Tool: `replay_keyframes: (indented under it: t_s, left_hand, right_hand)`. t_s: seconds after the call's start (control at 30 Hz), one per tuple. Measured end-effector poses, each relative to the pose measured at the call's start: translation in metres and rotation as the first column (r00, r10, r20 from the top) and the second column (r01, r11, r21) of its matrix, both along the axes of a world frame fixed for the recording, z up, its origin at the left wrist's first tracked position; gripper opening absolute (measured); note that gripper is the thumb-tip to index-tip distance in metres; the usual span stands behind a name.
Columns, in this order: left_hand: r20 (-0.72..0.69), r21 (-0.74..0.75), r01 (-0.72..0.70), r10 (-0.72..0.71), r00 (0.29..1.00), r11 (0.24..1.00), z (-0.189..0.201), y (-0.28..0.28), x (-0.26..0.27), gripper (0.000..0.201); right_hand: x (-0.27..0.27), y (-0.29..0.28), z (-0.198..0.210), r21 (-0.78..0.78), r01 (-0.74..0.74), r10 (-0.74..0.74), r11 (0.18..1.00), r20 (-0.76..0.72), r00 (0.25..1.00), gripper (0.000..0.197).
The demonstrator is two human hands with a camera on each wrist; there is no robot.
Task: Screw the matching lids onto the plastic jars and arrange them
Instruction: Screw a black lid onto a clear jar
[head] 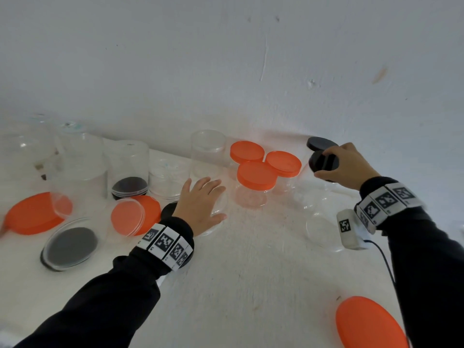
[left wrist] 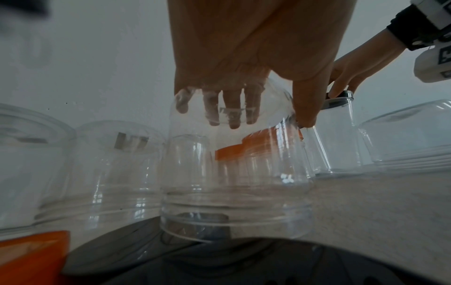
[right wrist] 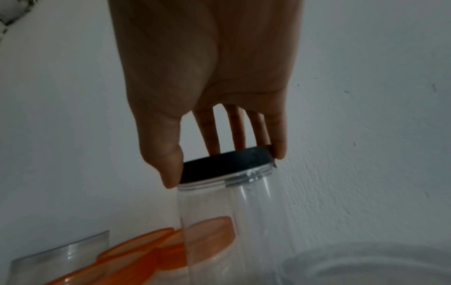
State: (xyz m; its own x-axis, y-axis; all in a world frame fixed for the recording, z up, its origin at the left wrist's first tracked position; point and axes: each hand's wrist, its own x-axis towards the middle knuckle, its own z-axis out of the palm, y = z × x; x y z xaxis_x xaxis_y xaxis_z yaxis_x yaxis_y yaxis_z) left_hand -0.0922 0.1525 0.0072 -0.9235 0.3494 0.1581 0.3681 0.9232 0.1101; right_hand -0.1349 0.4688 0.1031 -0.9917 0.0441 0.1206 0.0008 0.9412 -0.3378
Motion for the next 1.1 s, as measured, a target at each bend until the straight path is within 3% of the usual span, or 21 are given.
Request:
replay_keyframes:
  t_s: [0.43,0.67,0.83,0.93,1.1]
  left_hand:
    - [-0.016,0.002,-0.006,0.006,1.0,1.0,-0.003,0.0,-0.001,0.063]
    - [-0.027,-0.017,-0.009,0.008,1.0,1.0,-0.004,0.001,-0.001,0.063]
    - [-0.023,-0.015,-0.011,0.011,1.0,1.0,-0.004,0.0,-0.001,0.064]
    - [-0.023,-0.022,-0.009,0.009,1.0,1.0,-0.004,0.0,-0.002,0.065]
    - [-0.019,-0.011,-0.004,0.003,1.0,1.0,-0.004,0.001,-0.003,0.066]
  right_hand:
    - [-0.005,-0.006,-0.015,0.078,-0.057,0.066,0.995,-0.116,0.991,0.036]
    - [0.007,-0.002,-0.015,0.088,-0.114,0.118,0.99,-0.041,0.992,0.059]
    - [0.036,0.006,-0.018,-0.066,0.045,-0.055,0.997,-0.157,0.986,0.076]
    - [0.051,0.008,-0.029,-0.056,0.133,-0.136,0.99,-0.045,0.99,0.096]
    - [0.06,0.014,-0.054,0.102,0.067,-0.09,0.992,0.241,0.966,0.109]
